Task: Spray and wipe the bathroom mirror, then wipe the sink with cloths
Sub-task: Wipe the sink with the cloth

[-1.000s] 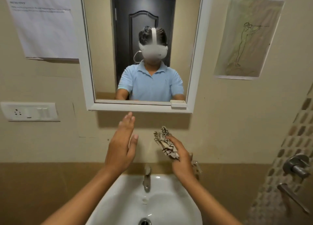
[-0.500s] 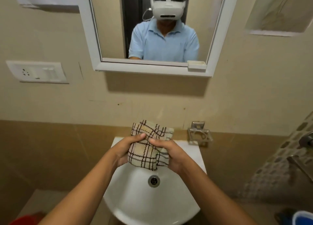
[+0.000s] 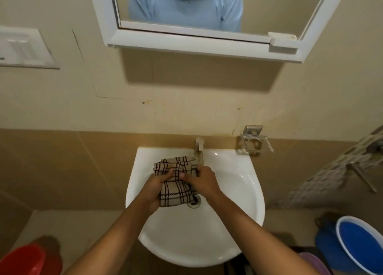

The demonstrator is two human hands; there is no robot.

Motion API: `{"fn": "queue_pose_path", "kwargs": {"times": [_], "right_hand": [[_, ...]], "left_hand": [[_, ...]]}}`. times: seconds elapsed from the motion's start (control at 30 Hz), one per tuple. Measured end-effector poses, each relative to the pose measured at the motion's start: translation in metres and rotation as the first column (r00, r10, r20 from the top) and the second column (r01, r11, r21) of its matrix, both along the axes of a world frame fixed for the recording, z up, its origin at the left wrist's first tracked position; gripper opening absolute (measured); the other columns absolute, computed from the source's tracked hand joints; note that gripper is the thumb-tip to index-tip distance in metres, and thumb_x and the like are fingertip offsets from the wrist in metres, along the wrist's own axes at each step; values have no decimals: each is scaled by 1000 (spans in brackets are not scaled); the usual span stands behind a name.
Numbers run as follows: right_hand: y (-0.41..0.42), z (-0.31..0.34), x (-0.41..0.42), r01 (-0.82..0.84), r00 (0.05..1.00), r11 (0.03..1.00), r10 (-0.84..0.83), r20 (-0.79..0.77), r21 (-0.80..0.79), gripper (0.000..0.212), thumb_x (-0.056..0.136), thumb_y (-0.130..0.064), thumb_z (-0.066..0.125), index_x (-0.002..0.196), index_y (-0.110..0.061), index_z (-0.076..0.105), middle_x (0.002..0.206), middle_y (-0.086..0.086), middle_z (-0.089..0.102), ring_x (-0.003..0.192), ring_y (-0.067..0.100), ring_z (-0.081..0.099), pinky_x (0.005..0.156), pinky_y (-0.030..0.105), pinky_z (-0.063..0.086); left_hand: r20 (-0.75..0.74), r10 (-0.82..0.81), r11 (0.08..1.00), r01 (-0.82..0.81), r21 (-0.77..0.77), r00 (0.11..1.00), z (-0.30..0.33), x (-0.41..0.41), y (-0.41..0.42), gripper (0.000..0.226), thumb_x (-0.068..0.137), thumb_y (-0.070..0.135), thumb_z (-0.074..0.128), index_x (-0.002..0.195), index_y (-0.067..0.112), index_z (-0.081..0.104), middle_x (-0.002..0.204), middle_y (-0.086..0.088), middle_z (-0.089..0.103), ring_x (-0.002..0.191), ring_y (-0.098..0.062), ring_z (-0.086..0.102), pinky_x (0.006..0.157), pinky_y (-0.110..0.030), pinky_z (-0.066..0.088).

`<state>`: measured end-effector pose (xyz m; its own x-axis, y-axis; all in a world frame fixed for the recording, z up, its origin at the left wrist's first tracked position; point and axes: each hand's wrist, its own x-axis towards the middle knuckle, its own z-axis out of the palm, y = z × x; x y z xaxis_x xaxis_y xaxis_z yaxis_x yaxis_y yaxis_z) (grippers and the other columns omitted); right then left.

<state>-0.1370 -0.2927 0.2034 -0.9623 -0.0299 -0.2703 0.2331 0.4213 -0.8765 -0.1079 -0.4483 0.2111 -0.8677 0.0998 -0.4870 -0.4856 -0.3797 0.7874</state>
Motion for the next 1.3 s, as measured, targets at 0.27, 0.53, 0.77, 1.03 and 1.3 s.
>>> {"fn": "queue_pose_path", "kwargs": {"times": [0.27, 0.53, 0.77, 1.03, 1.3], "right_hand": [[29, -26, -22, 9, 998, 941, 13, -62, 337, 26, 85, -43, 70, 94, -19, 66, 89, -2, 70, 86, 19, 65, 76, 32, 51], [85, -45, -59, -56, 990, 836, 119, -80, 545, 25, 91, -40, 63, 102, -18, 65, 96, 1, 71, 90, 23, 67, 72, 27, 46], [115, -63, -79, -198, 945, 711, 322, -63, 675, 30, 96, -38, 56, 115, -16, 62, 115, 2, 67, 105, 23, 63, 85, 34, 50], [138, -88, -80, -304, 850, 540, 526, -33, 785, 40, 97, -33, 54, 132, -15, 52, 136, 0, 49, 127, 19, 46, 93, 32, 46], [138, -96, -82, -262, 840, 553, 535, -95, 791, 35, 93, -29, 59, 123, -10, 59, 126, 4, 56, 116, 24, 53, 82, 36, 52]], "left_hand": [[-35, 199, 968, -202, -147, 979, -26, -54, -17, 25, 97, 18, 59, 118, 7, 66, 110, -17, 73, 98, -36, 72, 80, -58, 57], [-487, 167, 508, -498, -702, 857, -40, -107, -25, 51, 80, -5, 50, 127, 14, 60, 112, -12, 69, 98, -29, 64, 86, -34, 50], [-112, -309, -42, -132, -990, 944, -108, -104, -5, 71, 78, 12, 63, 146, 10, 42, 147, -23, 43, 138, -41, 35, 115, -56, 23], [16, -402, -160, -53, -986, 915, -139, -96, 40, 84, 89, 30, 58, 157, 16, 10, 164, -19, -1, 151, -35, -7, 117, -51, -14], [40, -578, -206, -98, -974, 815, -147, -102, 65, 80, 93, 61, 27, 156, 20, 1, 164, -19, 3, 152, -36, 0, 118, -53, -9]]}}
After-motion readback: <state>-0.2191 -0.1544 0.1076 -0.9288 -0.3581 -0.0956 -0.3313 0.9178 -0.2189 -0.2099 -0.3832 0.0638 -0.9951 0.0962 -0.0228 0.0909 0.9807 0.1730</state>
